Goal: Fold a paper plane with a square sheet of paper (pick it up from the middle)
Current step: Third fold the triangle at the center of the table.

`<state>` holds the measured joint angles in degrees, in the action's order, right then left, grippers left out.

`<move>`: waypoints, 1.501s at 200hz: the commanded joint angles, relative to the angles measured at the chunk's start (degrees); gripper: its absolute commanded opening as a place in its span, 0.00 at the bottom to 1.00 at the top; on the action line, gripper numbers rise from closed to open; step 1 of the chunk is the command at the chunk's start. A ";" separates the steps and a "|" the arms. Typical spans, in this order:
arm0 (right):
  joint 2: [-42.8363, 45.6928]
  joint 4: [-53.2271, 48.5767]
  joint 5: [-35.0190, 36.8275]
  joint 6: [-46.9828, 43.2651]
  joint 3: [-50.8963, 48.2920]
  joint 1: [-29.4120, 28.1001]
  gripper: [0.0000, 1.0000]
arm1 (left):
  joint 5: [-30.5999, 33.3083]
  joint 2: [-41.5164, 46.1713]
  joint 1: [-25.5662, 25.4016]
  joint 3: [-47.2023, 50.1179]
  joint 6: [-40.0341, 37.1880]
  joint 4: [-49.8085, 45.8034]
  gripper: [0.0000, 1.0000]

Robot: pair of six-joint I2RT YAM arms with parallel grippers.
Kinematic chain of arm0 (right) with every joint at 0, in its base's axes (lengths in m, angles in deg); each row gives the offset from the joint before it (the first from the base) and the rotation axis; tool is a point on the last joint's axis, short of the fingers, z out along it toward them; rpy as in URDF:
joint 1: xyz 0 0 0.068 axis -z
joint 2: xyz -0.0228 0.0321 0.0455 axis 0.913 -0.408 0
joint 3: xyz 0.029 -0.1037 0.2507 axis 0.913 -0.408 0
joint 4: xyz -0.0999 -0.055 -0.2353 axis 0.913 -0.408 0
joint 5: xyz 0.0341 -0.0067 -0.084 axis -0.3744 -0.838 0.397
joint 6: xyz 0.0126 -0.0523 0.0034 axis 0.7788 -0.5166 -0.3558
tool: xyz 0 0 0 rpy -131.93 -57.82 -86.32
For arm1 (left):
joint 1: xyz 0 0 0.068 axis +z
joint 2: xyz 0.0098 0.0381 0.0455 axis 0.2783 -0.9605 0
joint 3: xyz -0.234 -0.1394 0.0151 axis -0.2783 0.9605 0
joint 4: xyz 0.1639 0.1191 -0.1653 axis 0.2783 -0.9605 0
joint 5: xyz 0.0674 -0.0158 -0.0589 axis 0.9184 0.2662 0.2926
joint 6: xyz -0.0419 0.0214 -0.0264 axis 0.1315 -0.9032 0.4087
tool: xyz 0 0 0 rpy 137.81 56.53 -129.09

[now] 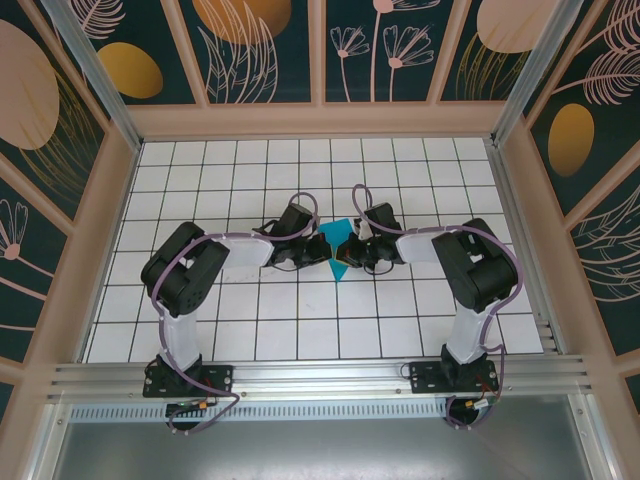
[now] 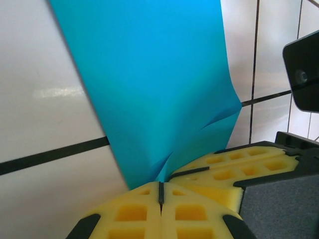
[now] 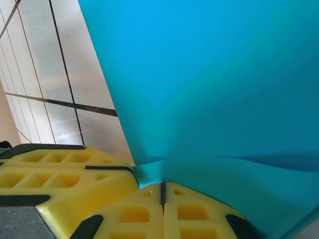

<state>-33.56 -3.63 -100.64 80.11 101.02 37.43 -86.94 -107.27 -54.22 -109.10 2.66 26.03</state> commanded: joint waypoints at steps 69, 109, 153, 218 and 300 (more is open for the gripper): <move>-2.10 -3.40 1.73 -1.49 -1.31 -0.10 0.00 | 2.76 -3.27 -0.64 -3.56 -0.39 -2.97 0.00; -1.73 -3.07 1.27 -1.67 -1.39 -0.08 0.00 | 4.18 -3.84 -0.86 -4.47 -0.90 -4.91 0.00; 2.36 -1.33 -0.98 -2.85 -1.67 0.10 0.00 | 7.26 -5.16 -1.48 -4.12 -1.67 -9.08 0.00; 9.78 0.88 -7.83 -5.31 -7.84 -0.69 0.01 | 9.84 -4.72 -1.66 -1.13 -1.25 -9.46 0.00; 7.24 -0.27 -7.30 -6.06 -8.82 -1.57 0.01 | 11.93 -4.52 -1.65 -0.87 -0.23 -9.84 0.00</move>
<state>-25.47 -3.57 -106.76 75.70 92.81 36.43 -80.51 -109.37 -55.89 -112.62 2.25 22.19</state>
